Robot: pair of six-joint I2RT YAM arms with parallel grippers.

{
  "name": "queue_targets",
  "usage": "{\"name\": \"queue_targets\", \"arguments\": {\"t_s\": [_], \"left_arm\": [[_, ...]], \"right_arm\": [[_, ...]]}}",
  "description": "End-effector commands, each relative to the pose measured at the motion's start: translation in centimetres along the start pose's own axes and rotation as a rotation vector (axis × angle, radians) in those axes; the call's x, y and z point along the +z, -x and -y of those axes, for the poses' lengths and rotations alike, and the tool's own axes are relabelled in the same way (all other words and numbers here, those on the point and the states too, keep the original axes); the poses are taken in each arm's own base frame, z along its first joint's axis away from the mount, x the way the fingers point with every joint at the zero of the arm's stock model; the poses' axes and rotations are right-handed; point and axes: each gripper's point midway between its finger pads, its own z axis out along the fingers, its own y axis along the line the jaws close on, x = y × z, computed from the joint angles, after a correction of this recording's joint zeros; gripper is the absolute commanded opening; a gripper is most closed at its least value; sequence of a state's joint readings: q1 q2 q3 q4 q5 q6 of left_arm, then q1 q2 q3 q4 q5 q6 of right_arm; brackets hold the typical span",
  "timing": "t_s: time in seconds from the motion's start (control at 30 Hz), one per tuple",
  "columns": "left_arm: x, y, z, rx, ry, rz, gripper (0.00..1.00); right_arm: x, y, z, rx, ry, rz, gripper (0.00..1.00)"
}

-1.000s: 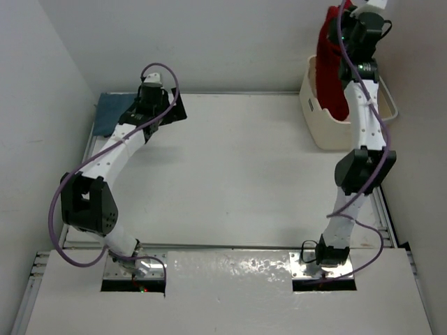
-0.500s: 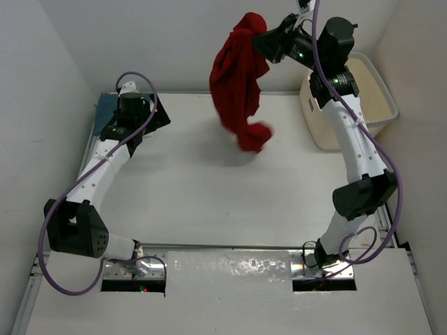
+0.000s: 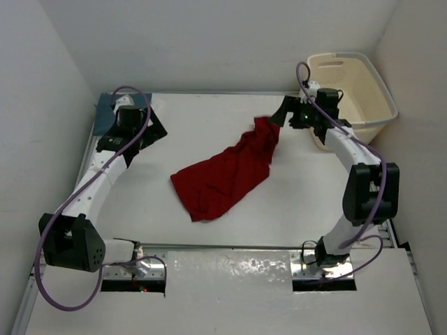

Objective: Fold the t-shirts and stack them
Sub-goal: Move the tshirt to the center of the board

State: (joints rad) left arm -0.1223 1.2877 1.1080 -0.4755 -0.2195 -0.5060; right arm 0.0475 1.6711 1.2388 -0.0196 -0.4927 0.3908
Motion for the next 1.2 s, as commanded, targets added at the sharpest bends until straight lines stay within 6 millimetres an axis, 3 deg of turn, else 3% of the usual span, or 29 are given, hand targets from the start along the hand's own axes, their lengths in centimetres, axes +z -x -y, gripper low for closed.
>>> {"name": "queue_targets", "arguments": {"t_s": [0.0, 0.1, 0.13, 0.2, 0.23, 0.27, 0.37, 0.43, 0.6, 0.7, 0.73, 0.77, 0.83, 0.87, 0.9, 1.03, 1.07, 1.1, 1.13, 1.17], "left_arm": [[-0.2, -2.3, -0.7, -0.044, 0.006, -0.077, 1.00], [0.4, -7.1, -1.6, -0.050, -0.010, -0.211, 1.00], [0.6, -8.3, -1.9, -0.054, -0.003, -0.244, 1.00], [0.6, -10.6, -2.1, -0.056, -0.015, -0.307, 1.00], [0.6, -12.7, -2.7, -0.044, -0.003, -0.354, 1.00], [0.7, -13.7, -2.8, -0.040, -0.007, -0.378, 1.00], [0.8, -17.6, -2.2, -0.071, -0.068, -0.477, 0.99], [1.3, -19.4, -1.6, -0.064, -0.092, -0.500, 0.92], [2.9, -20.5, 0.5, -0.064, -0.146, -0.505, 0.72], [4.2, -20.6, 0.5, -0.060, -0.128, -0.498, 0.51], [4.7, -21.1, 0.3, -0.057, -0.110, -0.511, 0.47], [4.9, -21.2, 0.4, -0.049, -0.115, -0.517, 0.42], [5.6, -21.5, 0.7, -0.050, -0.123, -0.526, 0.28], [5.8, -21.7, 1.0, -0.054, -0.133, -0.538, 0.20], [5.9, -21.6, 1.2, -0.054, -0.138, -0.542, 0.02], [6.1, -21.0, 1.8, -0.040, -0.153, -0.527, 0.00], [6.1, -20.6, 1.8, -0.033, -0.154, -0.511, 0.00], [5.9, -20.0, 2.1, -0.027, -0.160, -0.501, 0.00], [5.8, -19.4, 2.3, -0.024, -0.162, -0.486, 0.00], [5.8, -18.6, 2.2, -0.020, -0.147, -0.464, 0.00]], "right_arm": [[-0.9, -0.7, 0.6, -0.128, -0.098, -0.044, 0.99], [-2.2, -3.8, 0.5, -0.186, -0.173, -0.128, 0.99], [-2.5, -5.7, 0.7, -0.195, -0.207, -0.167, 0.99], [-3.3, -7.0, 0.6, -0.243, -0.247, -0.199, 0.99], [-3.5, -8.3, 0.3, -0.273, -0.253, -0.239, 0.99], [-3.8, -9.3, 1.3, -0.306, -0.302, -0.268, 0.99], [-3.4, -9.7, 2.4, -0.319, -0.363, -0.302, 0.99], [-2.1, -9.7, 2.2, -0.354, -0.347, -0.317, 0.99], [2.2, -8.9, 0.5, -0.471, -0.211, -0.330, 0.99], [5.1, -9.1, 0.3, -0.451, -0.153, -0.347, 0.99], [6.0, -8.2, -0.1, -0.456, -0.139, -0.329, 0.99], [7.1, -9.3, 0.6, -0.440, -0.135, -0.356, 0.99], [8.4, -9.8, 0.6, -0.437, -0.117, -0.369, 0.99], [9.1, -9.1, 0.5, -0.434, -0.119, -0.358, 0.99], [10.0, -10.1, 1.2, -0.422, -0.120, -0.382, 0.99], [12.8, -9.2, 0.7, -0.350, -0.101, -0.336, 0.90], [13.5, -9.3, 0.5, -0.334, -0.089, -0.342, 0.88], [14.4, -10.7, 1.1, -0.310, -0.086, -0.377, 0.85], [15.2, -9.7, 0.7, -0.301, -0.084, -0.359, 0.76], [15.5, -9.9, 1.1, -0.293, -0.108, -0.368, 0.66]]}}
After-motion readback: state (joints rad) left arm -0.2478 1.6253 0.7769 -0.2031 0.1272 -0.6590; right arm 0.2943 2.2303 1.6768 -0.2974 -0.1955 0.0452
